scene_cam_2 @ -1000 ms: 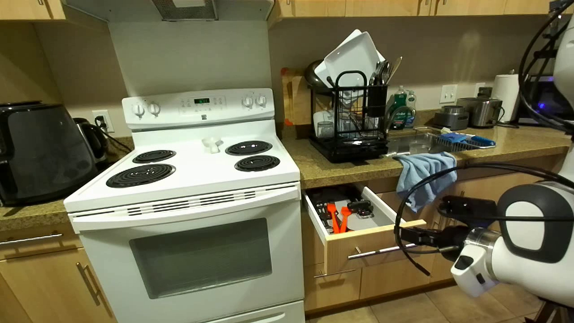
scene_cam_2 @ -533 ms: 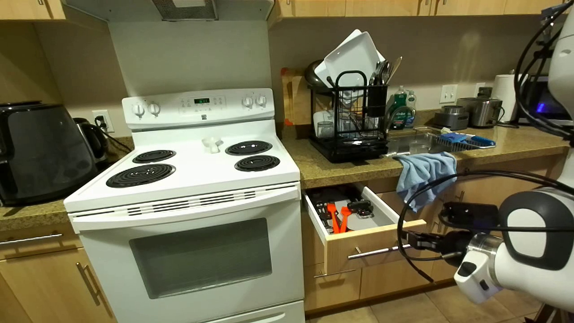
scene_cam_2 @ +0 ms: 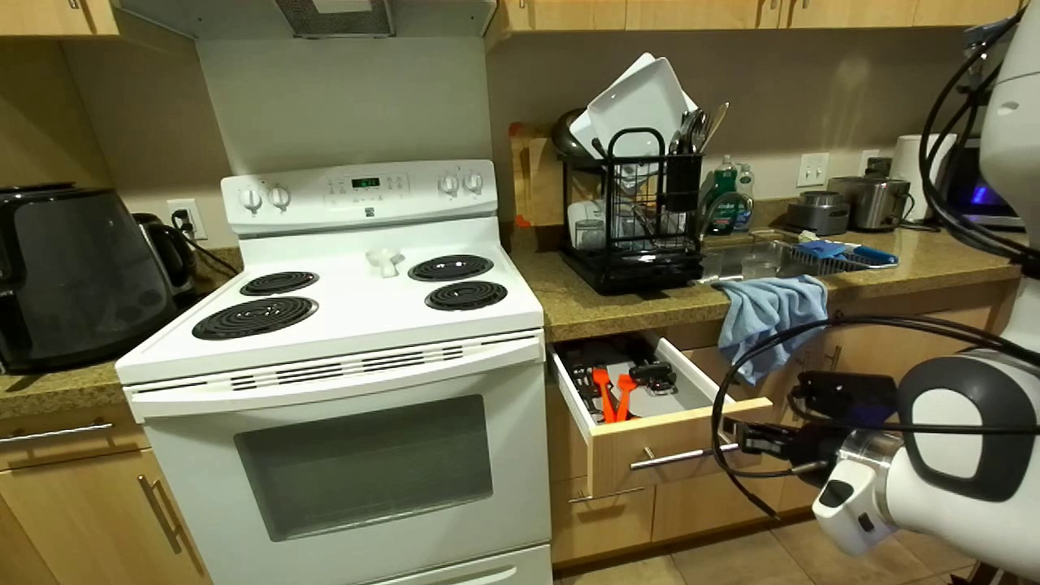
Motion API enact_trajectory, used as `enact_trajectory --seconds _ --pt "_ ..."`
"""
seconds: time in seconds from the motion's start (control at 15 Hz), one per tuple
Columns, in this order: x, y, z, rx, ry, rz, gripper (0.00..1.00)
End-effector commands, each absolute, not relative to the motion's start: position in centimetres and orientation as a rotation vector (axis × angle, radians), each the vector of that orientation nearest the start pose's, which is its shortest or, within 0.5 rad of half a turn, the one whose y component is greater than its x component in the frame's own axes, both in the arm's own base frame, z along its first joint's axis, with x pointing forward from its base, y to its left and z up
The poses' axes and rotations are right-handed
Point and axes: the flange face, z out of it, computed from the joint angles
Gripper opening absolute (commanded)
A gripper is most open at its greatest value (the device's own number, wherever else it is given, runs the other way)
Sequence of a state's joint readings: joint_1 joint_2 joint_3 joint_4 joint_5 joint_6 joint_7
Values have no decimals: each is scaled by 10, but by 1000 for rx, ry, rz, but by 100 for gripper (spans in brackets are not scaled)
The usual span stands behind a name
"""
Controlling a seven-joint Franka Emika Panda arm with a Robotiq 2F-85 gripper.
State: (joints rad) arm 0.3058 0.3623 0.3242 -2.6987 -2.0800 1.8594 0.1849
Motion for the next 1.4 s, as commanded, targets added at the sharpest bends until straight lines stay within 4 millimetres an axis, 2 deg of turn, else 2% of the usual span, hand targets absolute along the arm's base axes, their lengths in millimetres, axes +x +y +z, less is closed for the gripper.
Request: enact_trajectory --seconds 0.0,0.6,1.0,1.33 --pt "321 172 103 695 1743 -42 0" --pt "371 203 90 779 1672 -53 0" --pt "394 215 81 850 1636 -70 0" --pt "423 228 80 906 1548 -18 0"
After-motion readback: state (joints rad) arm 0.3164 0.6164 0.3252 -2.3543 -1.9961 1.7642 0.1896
